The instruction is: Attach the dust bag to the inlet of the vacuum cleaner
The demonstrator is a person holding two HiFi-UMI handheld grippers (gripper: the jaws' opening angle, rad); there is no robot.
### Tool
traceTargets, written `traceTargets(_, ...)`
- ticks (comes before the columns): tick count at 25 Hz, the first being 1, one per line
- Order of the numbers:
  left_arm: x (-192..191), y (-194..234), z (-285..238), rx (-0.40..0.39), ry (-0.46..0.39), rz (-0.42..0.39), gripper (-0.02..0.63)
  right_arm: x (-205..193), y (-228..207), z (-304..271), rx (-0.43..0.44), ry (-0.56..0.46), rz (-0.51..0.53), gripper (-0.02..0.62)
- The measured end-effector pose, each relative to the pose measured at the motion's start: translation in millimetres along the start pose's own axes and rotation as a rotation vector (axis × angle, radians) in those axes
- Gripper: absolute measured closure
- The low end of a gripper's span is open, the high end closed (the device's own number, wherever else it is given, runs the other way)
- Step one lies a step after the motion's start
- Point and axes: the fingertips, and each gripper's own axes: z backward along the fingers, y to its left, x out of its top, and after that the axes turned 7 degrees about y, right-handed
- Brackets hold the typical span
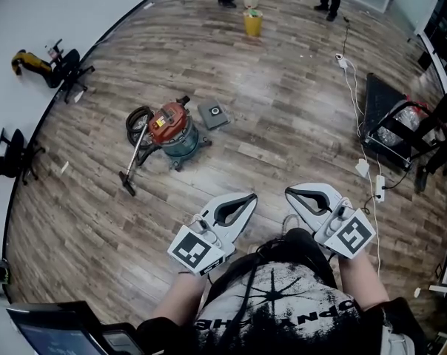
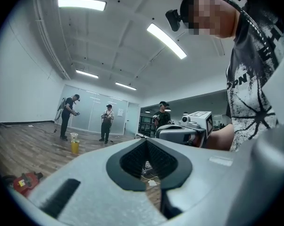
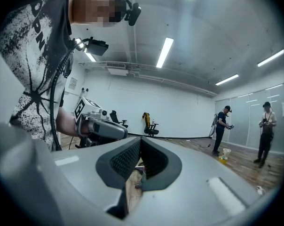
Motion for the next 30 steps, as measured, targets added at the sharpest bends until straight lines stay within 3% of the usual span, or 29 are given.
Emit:
traceTargets(11, 6.0, 37.1, -59.3, 0.03, 0.034, 0.002, 0.604, -14.4, -73.6, -9.2, 0.025, -0.024, -0.025, 0.588)
traceTargets(19, 31.6, 64.4, -153.1, 0.04, 0.056, -0.014, 0.604, -2.7, -164.6, -5.7, 0.06, -0.107, -0.024, 0.588)
traceTargets(24, 50.9, 79.5, -215.6, 0.054, 0.033, -0.029, 0.603, -21.1, -222.9, 18.5, 0.064, -0.083, -0.019, 0.588)
traceTargets(30, 59.3, 92.6, -274.9, 0.079, 0.064, -0.032, 0.603, -40.2, -282.5, 40.7, 0.074, -0.084, -0.029, 0.588)
